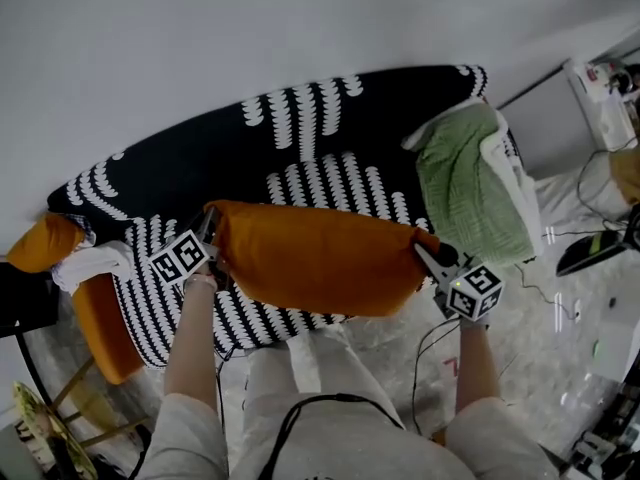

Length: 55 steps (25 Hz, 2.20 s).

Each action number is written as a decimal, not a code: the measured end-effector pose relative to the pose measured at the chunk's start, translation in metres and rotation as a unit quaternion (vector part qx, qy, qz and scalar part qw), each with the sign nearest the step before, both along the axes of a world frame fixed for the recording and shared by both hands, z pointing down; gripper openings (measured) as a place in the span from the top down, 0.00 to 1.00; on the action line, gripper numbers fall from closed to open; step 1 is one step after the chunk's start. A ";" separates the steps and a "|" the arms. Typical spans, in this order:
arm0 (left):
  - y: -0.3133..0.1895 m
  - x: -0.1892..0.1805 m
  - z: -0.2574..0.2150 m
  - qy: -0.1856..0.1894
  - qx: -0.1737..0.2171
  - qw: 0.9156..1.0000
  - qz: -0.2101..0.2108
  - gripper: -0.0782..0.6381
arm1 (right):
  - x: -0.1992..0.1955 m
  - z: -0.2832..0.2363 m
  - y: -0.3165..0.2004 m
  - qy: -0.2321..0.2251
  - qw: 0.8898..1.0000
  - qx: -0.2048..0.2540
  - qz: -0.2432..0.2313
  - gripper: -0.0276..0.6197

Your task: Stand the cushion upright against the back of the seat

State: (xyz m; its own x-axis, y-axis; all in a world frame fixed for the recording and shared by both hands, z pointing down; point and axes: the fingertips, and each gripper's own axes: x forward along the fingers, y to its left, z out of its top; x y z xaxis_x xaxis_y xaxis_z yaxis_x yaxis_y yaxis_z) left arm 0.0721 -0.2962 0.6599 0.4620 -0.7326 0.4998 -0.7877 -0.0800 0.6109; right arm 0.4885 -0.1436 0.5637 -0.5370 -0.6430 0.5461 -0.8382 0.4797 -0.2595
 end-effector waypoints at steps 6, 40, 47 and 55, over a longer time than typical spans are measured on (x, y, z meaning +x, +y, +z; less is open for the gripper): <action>0.017 0.002 -0.033 0.035 0.044 0.998 -0.011 0.82 | 0.016 0.004 -0.041 -0.010 0.997 0.002 0.078 0.86; -0.005 -0.207 -0.089 -0.020 0.136 0.968 -0.209 0.81 | -0.181 0.044 -0.201 -0.008 0.999 -0.009 0.037 0.86; -0.021 -0.228 -0.077 -0.025 0.121 0.968 -0.219 0.81 | -0.200 0.053 -0.223 0.001 0.999 -0.027 0.045 0.86; -0.038 -0.240 -0.077 -0.023 0.124 0.967 -0.223 0.81 | -0.215 0.058 -0.244 0.003 0.998 -0.036 0.052 0.86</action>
State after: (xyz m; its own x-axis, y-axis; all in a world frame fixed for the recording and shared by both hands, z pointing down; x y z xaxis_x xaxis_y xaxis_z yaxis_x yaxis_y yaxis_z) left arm -0.1682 -0.3340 0.5833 0.0553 -0.9535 0.2962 -0.8032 0.1338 0.5805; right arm 0.2730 -0.3876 0.6213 -0.4671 -0.6542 0.5949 -0.8835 0.3713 -0.2855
